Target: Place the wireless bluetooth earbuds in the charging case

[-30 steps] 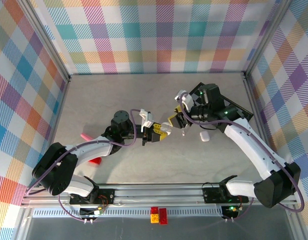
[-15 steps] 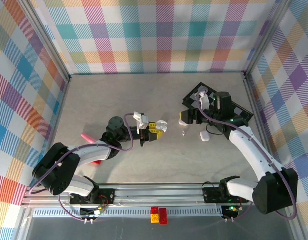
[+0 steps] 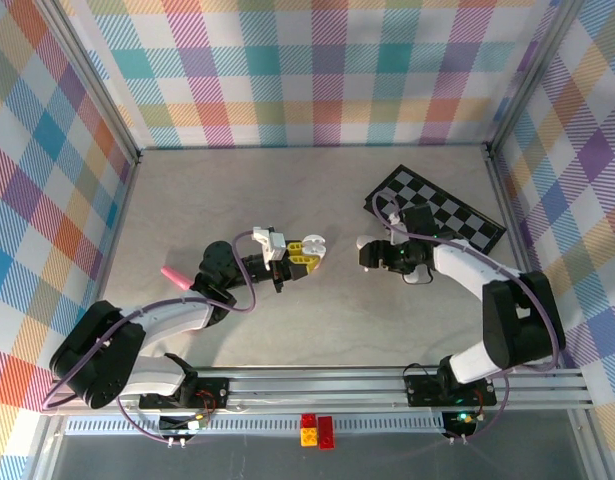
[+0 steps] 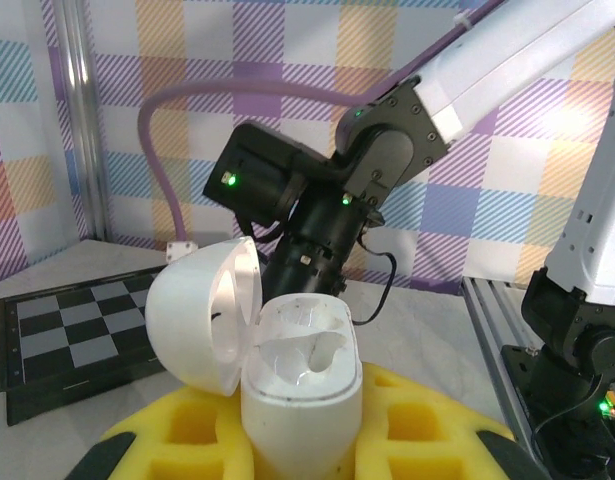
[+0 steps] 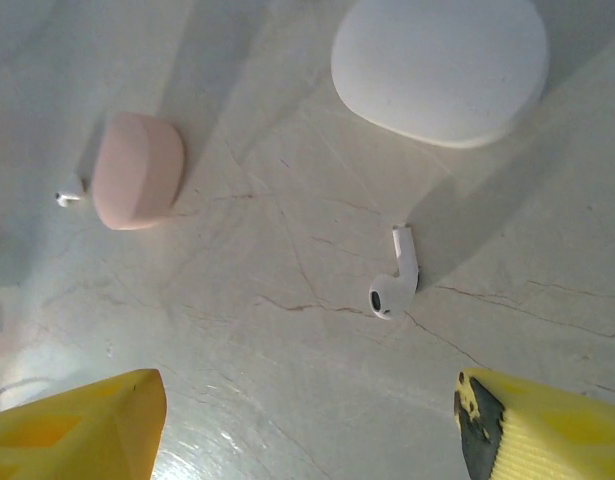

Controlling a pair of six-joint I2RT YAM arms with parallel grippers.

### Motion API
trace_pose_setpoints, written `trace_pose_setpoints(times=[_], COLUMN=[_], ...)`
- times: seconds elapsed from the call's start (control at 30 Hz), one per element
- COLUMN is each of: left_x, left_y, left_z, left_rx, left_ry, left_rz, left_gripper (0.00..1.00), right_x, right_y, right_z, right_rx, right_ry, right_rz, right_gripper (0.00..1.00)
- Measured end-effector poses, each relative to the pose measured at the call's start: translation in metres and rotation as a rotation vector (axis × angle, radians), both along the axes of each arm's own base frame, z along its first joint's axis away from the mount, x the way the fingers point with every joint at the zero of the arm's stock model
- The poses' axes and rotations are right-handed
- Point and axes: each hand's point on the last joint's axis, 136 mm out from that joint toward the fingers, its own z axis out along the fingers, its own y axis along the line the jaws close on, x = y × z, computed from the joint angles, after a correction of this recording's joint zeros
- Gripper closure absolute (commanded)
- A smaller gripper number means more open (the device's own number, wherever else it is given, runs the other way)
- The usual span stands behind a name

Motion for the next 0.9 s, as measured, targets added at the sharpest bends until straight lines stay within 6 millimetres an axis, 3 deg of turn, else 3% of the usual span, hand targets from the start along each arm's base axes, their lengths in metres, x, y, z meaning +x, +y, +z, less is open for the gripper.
trace_pose_setpoints(times=[0.27,0.6,0.9], left_x=[0.0,0.0,-0.002], left_y=[0.0,0.0,0.001], left_z=[-0.003,-0.008,-0.007], left_rx=[0.017,0.03,0.04], left_ry=[0.003,0.018,0.006], left_rz=[0.001,0.001,0.002], left_gripper=[0.98,0.98,0.98], right_x=[0.006,0.032,0.038], right_y=[0.016,0.031,0.038], right_z=[-0.02,-0.019,-0.023], right_rx=[-0.016,-0.02,-0.031], right_ry=[0.051,0.017,0.02], right_rz=[0.04,0.082,0.144], right_gripper=[0.25,0.26,0.26])
